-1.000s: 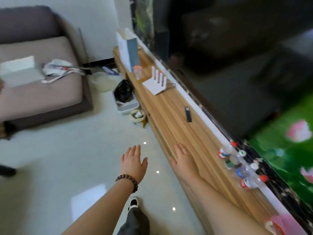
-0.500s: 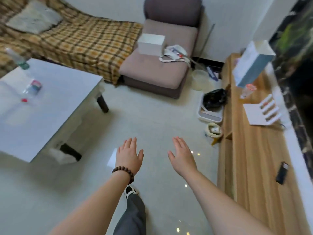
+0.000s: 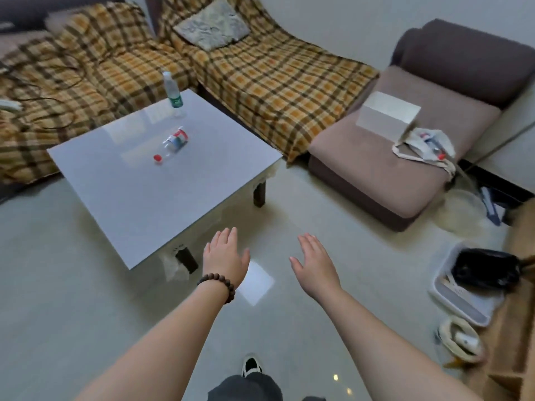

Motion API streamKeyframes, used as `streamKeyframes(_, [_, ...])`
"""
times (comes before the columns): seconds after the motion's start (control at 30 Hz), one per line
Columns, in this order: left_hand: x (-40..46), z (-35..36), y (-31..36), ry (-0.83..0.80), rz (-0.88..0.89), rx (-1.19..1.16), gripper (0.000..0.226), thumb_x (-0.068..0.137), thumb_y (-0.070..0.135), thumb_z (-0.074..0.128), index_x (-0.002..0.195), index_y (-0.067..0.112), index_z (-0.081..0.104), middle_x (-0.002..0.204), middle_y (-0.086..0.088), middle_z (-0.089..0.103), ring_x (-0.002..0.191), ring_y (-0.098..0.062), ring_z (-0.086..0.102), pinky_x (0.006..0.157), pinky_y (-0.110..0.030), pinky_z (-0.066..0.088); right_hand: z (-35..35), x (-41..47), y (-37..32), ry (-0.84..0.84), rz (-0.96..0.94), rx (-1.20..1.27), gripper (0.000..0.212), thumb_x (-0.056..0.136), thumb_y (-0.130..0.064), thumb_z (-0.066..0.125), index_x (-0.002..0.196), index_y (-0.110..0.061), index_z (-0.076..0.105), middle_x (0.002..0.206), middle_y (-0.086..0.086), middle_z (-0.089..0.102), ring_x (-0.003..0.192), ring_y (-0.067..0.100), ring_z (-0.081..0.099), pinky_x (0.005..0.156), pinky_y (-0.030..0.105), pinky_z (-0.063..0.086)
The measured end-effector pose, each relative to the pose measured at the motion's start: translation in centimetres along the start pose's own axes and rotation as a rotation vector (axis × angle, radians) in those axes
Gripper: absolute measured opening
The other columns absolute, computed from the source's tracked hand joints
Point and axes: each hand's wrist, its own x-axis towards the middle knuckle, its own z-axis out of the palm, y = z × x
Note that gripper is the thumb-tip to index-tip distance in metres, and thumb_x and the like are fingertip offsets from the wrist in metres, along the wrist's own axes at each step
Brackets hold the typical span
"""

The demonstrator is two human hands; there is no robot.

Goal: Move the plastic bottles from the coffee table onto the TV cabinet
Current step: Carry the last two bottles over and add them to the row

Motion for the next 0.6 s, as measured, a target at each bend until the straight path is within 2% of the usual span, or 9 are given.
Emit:
streamKeyframes(0.33, [11.0,-2.8,-2.1,0.063,-0.197,-0.029,0.058,0.096,0.038,0.042,0.146,0.012,0.029,0.151,-0.006,0.034,0.142,-0.023,0.027,0.115,-0.041,0.024,-1.7,15.2,-4.3,-0.118,-0.169,-0.06,0.058,0.097,-0.032,0.041,0.149,-0.016,0.021,0.16,0.0,0.015,0.148,0.015,0.007,0.12,0.031,0.01])
streamKeyframes(0.6, [22.6,-3.3,0.3,0.155,-0.413,-0.096,0.058,0.095,0.035,0.045,0.145,0.01,0.033,0.151,-0.007,0.035,0.141,-0.023,0.029,0.115,-0.038,0.024,-4.6,31.2,-4.3,-0.218,-0.303,-0.111,0.057,0.097,-0.032,0.042,0.148,-0.015,0.024,0.159,0.001,0.017,0.147,0.016,0.01,0.12,0.032,0.013])
